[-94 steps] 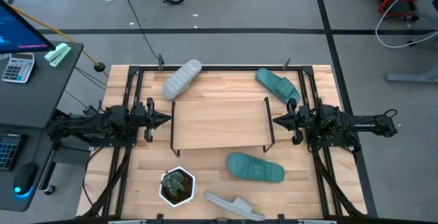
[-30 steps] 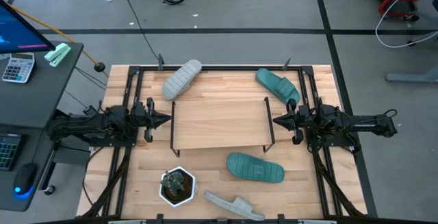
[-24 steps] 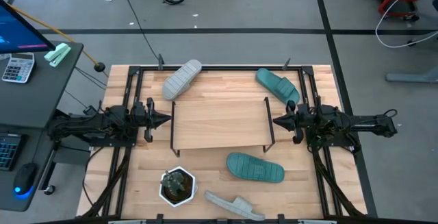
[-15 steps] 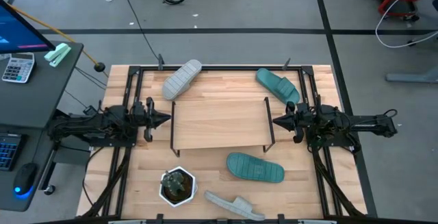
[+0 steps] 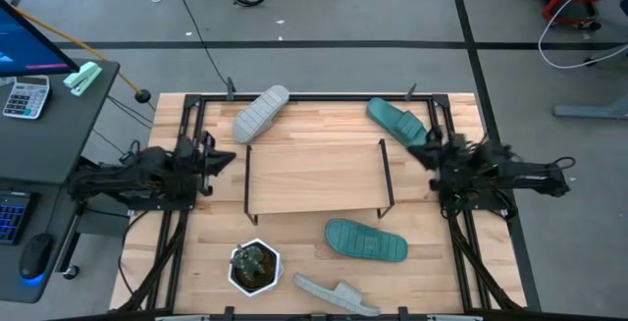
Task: Pick and place slides into the shelf
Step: Put the top gray slide on the shelf
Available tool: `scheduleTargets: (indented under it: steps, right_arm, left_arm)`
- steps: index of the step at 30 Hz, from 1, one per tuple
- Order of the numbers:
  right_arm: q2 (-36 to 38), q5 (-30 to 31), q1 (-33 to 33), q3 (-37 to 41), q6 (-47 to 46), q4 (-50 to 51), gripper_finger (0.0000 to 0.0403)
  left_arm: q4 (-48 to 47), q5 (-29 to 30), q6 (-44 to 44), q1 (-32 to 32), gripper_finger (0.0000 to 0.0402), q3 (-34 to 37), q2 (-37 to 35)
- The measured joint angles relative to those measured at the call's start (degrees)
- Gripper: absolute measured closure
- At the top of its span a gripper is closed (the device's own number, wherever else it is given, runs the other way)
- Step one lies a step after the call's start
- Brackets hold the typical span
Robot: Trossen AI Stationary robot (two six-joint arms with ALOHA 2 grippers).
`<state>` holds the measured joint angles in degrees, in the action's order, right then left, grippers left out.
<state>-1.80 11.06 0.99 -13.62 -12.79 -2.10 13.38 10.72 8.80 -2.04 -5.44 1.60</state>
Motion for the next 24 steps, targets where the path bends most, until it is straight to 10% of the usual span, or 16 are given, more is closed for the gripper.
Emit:
scheduleTargets:
  steps: [7, 24]
  right_arm:
    - [-5.33, 5.18, 0.0, -20.56, -4.83, 16.23, 0.0385]
    - [-33.41, 9.03, 0.0, -69.48, -15.51, 76.04, 0.0385]
  left_arm:
    - [-0.19, 12.73, 12.99, -0.04, 0.0385, -9.88, 8.51]
    - [-11.68, 17.35, 11.93, -5.12, 0.0352, -39.45, 41.45]
